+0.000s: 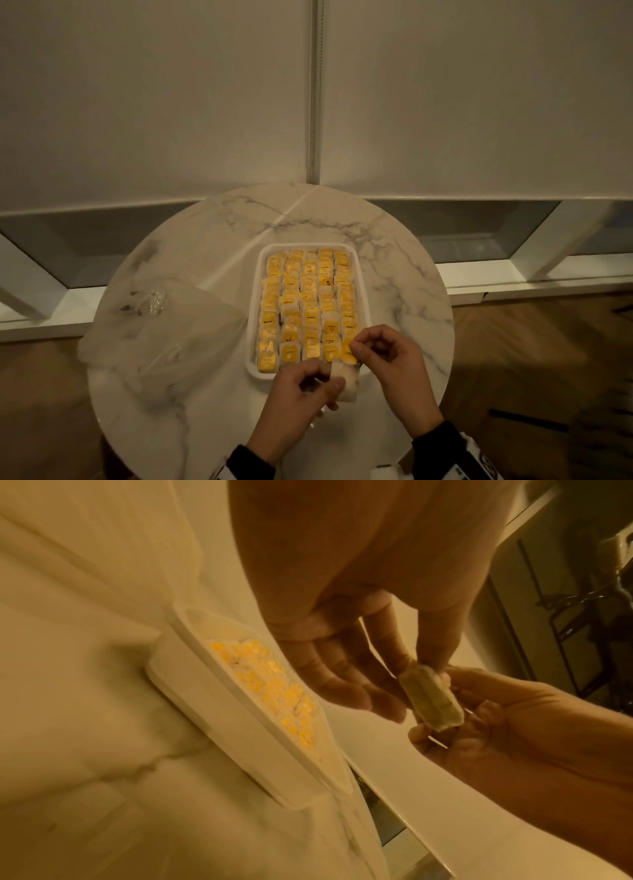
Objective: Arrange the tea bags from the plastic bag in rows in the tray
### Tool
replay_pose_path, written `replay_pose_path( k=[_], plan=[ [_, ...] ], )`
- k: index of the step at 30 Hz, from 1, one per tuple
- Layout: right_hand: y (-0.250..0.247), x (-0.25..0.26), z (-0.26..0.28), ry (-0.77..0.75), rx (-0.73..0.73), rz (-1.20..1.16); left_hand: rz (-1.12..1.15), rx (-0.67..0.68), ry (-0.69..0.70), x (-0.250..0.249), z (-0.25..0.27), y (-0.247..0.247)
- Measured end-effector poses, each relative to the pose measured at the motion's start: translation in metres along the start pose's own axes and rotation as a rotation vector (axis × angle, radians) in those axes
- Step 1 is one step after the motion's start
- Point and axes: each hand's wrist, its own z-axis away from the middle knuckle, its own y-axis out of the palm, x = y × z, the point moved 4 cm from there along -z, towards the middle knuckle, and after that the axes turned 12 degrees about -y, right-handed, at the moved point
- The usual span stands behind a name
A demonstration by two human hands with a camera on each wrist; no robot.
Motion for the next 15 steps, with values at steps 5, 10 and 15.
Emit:
replay_pose_path(
  k=[5,10,15],
  plan=[
    [-0.004,-0.003,0.001,0.018,0.030,0.034,0.032,0.010,0.040,-0.002,0.002,0.005],
    [-0.007,0.003,0.013,0.019,0.137,0.191,0.063,-0.016,0.069,-0.002,0.006,0.003],
    [-0.003,0.006,0.022,0.011,0.281,0.363,0.004,-0.013,0.100,-0.006,0.009,0.002]
  ],
)
